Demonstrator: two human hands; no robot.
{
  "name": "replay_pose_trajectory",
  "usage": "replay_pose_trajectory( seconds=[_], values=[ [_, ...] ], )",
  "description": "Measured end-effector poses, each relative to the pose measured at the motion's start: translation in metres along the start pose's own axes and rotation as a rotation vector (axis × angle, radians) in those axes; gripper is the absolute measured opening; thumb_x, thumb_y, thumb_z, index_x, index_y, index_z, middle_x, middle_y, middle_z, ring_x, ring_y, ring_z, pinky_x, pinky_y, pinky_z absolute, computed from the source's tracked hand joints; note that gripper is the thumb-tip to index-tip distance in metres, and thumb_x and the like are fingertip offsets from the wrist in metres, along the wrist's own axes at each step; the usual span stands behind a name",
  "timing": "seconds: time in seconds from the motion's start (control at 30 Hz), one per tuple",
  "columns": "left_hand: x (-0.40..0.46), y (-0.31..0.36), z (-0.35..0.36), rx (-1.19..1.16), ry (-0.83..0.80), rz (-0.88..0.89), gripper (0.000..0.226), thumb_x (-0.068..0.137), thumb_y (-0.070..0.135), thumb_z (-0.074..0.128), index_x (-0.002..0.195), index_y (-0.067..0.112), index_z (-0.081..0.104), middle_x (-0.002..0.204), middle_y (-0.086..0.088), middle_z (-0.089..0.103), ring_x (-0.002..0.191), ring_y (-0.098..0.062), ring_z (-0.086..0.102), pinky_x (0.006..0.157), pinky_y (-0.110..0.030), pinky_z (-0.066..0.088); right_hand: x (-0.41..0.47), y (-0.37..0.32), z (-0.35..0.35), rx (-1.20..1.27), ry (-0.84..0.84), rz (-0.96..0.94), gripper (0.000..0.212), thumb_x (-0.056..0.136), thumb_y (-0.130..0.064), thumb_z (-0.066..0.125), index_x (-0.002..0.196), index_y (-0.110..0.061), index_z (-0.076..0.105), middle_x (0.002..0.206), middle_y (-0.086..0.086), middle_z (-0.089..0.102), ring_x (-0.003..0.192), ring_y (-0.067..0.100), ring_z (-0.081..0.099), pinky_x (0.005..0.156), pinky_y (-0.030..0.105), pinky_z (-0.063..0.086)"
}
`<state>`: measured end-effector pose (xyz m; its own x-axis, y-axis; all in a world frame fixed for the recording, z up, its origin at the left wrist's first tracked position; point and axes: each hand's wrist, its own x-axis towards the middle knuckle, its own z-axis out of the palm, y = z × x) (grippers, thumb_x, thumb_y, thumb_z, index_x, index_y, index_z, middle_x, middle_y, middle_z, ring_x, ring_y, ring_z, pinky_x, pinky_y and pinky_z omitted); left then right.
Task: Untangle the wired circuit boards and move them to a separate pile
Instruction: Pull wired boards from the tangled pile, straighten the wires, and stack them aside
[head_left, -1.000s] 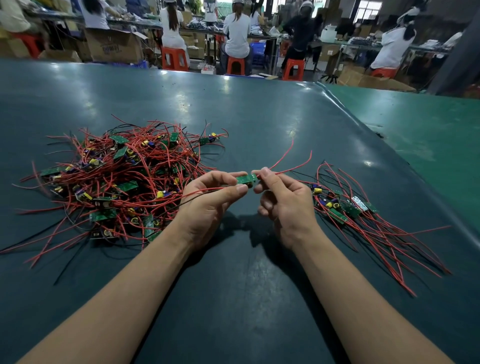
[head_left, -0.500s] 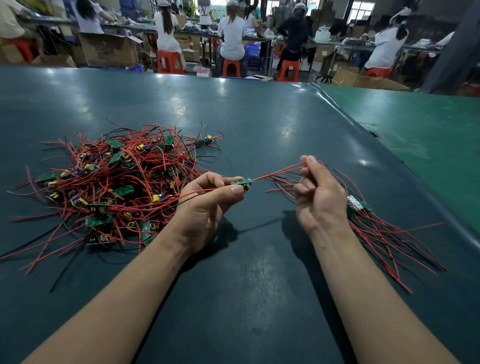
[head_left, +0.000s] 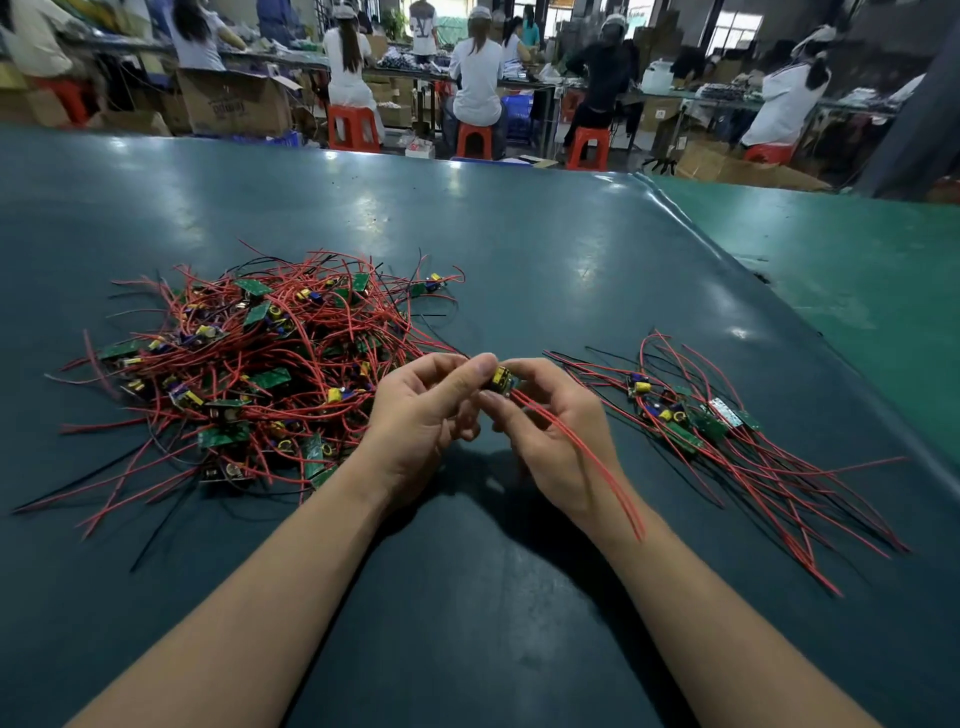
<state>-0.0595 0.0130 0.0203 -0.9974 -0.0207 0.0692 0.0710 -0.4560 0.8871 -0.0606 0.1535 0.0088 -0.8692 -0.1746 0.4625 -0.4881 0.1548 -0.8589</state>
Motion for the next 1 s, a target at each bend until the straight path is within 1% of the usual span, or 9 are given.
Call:
replay_pose_trajectory(
  seconds=[0.17,0.23,0.33,0.4,0.5,0.63,0.73,0.87,1.0],
  values=[
    [-0.001,-0.005,0.002,0.123,0.018,0.032,0.029,0.070,0.033,0.074,0.071,0.008,0.059,0.053,-0.002,0.057,0.038,-0.008,0.043,0.038,-0.018,0.036,-0.003,-0.002,-0.004,-0.280,0.136,-0.160,0.011,0.085,-0.027,0.075,0.083,-0.017,0.070,0.062,-0.009,0.063,0.053,0.006,0.054,0.055,0.020,0.045],
    [-0.004,-0.009,0.003,0.352,0.042,0.172,0.032,0.076,0.037,0.074,0.070,0.009,0.061,0.057,-0.004,0.063,0.040,-0.010,0.046,0.041,-0.019,0.038,0.002,-0.004,-0.004,-0.014,0.313,0.068,0.023,0.089,-0.034,0.069,0.074,-0.018,0.065,0.055,-0.005,0.059,0.045,0.009,0.047,0.046,0.025,0.042],
    [-0.010,-0.015,-0.004,0.899,0.093,0.539,0.028,0.087,0.029,0.073,0.068,0.012,0.062,0.058,0.003,0.061,0.052,-0.013,0.052,0.053,-0.024,0.044,0.012,-0.006,-0.016,0.555,0.703,0.437,0.038,0.093,-0.041,0.063,0.071,-0.011,0.057,0.048,0.000,0.053,0.032,0.010,0.037,0.034,0.019,0.033],
    [-0.013,-0.012,-0.009,1.140,0.154,0.727,0.023,0.086,0.027,0.069,0.069,0.012,0.063,0.064,0.005,0.060,0.063,-0.017,0.053,0.064,-0.029,0.043,0.013,-0.005,-0.026,0.845,0.825,0.571,0.043,0.091,-0.051,0.061,0.072,-0.013,0.054,0.049,-0.001,0.049,0.031,0.007,0.033,0.034,0.015,0.030],
    [-0.011,-0.004,-0.018,1.463,0.404,0.748,0.016,0.086,0.031,0.065,0.084,0.015,0.066,0.085,-0.002,0.066,0.087,-0.029,0.053,0.077,-0.039,0.037,0.012,-0.001,-0.024,0.858,0.736,0.620,0.037,0.093,-0.044,0.061,0.075,-0.012,0.057,0.047,-0.004,0.047,0.031,0.005,0.029,0.034,0.014,0.027],
    [-0.009,0.005,-0.034,1.714,0.669,0.322,0.039,0.086,0.040,0.061,0.113,0.012,0.061,0.113,-0.014,0.058,0.110,-0.036,0.046,0.089,-0.046,0.034,0.012,0.002,-0.012,0.604,0.576,0.536,0.027,0.098,-0.028,0.056,0.078,-0.012,0.060,0.046,-0.004,0.048,0.033,0.008,0.031,0.036,0.015,0.027],
    [-0.009,0.005,-0.039,1.833,0.649,0.206,0.045,0.092,0.049,0.051,0.114,0.011,0.063,0.115,-0.013,0.060,0.111,-0.035,0.046,0.091,-0.046,0.035,0.012,0.002,-0.006,0.465,0.495,0.474,0.029,0.099,-0.029,0.056,0.074,-0.013,0.061,0.046,-0.003,0.050,0.033,0.010,0.033,0.036,0.016,0.027],
    [-0.009,0.006,-0.038,1.785,0.624,0.289,0.051,0.086,0.058,0.057,0.112,0.015,0.061,0.110,-0.011,0.061,0.106,-0.034,0.050,0.087,-0.045,0.036,0.012,0.005,-0.002,0.370,0.427,0.435,0.031,0.098,-0.031,0.058,0.072,-0.014,0.064,0.047,-0.003,0.051,0.036,0.009,0.038,0.036,0.017,0.028],
    [-0.012,0.009,-0.037,1.815,0.382,0.320,0.033,0.081,0.054,0.054,0.089,0.024,0.068,0.100,-0.002,0.062,0.098,-0.028,0.049,0.083,-0.040,0.037,0.012,0.004,-0.003,0.344,0.386,0.435,0.032,0.097,-0.032,0.059,0.071,-0.014,0.065,0.047,-0.003,0.051,0.037,0.009,0.039,0.036,0.018,0.029]
  ],
)
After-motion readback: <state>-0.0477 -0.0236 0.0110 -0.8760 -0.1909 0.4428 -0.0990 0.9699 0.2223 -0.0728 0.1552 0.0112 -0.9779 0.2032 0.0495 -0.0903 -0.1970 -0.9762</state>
